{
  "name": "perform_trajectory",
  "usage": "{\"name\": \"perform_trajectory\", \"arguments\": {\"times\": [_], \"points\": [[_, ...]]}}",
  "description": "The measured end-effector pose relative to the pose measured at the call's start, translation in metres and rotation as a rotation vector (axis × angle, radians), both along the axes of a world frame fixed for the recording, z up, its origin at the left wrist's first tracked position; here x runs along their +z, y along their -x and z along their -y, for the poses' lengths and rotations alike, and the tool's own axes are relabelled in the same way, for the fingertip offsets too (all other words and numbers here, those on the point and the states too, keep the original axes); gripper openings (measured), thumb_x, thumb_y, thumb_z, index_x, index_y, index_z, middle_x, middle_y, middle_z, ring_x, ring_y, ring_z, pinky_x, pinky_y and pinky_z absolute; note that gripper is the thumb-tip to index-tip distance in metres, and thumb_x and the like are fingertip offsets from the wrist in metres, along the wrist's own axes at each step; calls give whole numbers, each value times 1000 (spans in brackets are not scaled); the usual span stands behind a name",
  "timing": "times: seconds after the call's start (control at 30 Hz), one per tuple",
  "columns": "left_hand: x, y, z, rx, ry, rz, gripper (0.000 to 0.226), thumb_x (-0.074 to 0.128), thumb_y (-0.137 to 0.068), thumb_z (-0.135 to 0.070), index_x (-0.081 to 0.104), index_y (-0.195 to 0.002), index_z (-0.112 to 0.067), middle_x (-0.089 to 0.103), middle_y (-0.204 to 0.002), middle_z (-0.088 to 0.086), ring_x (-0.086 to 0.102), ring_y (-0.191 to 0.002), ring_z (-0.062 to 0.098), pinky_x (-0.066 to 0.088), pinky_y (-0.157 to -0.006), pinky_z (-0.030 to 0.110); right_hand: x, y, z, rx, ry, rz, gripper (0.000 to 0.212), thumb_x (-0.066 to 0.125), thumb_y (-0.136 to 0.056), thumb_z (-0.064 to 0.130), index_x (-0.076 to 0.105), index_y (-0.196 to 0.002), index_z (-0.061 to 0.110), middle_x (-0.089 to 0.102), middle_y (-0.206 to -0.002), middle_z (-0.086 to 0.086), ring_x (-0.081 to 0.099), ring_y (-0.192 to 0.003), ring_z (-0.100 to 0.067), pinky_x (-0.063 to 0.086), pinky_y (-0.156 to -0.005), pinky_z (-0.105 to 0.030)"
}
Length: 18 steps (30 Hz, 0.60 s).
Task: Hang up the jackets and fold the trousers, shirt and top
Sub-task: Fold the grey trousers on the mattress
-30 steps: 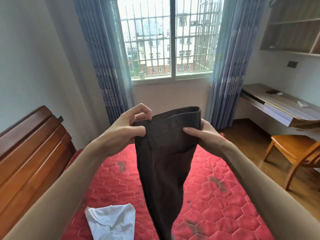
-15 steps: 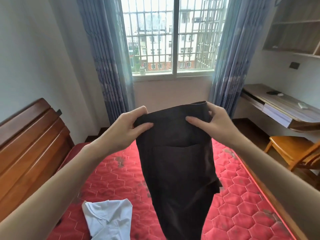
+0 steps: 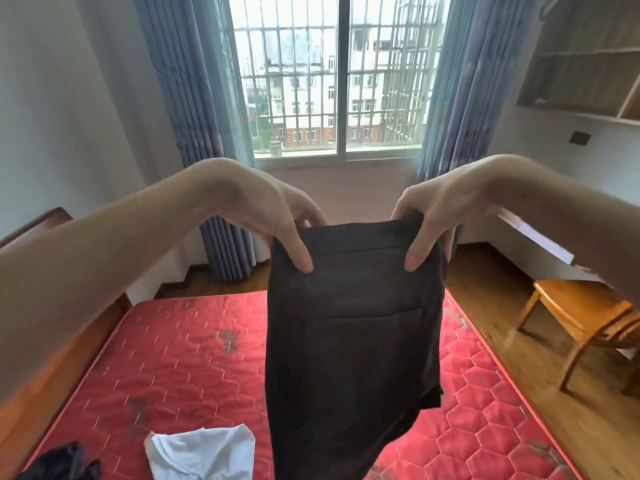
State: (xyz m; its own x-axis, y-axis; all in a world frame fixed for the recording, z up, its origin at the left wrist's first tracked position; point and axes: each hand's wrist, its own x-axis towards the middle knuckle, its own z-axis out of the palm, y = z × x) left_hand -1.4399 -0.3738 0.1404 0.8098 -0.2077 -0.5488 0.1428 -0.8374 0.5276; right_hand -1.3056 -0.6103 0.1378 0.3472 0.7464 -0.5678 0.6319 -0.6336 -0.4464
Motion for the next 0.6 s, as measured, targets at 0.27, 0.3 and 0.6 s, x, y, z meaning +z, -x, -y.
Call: {"name": "perform_trajectory", "arguments": {"times": [0.27, 0.3, 0.6], "points": [[-19, -100, -47, 174, -277, -42, 51, 71, -94, 2, 60, -140, -15, 72, -130, 3, 69, -119, 25, 54, -108, 43, -22, -73, -93, -171, -120, 323, 31, 84, -85, 7, 75, -114, 7, 79, -98, -6, 79, -75, -17, 65, -66, -33], [-20, -111, -55, 218, -283, 1, 52, 72, -93, 3, 60, -141, -13, 72, -129, 4, 70, -117, 25, 54, -109, 44, -23, -82, -103, -191, -159, 389, 29, 83, -84, 6, 75, -112, 6, 78, -96, -7, 78, -73, -18, 66, -66, -34], [4, -182, -101, 419, -611, 784, 33, 60, -97, -4, 55, -128, -11, 62, -120, 10, 64, -107, 31, 56, -92, 45, 5, -147, -148, -316, -558, 931, 17, 61, -90, 4, 58, -76, 14, 64, -92, -11, 65, -97, -35, 47, -74, -37]]}}
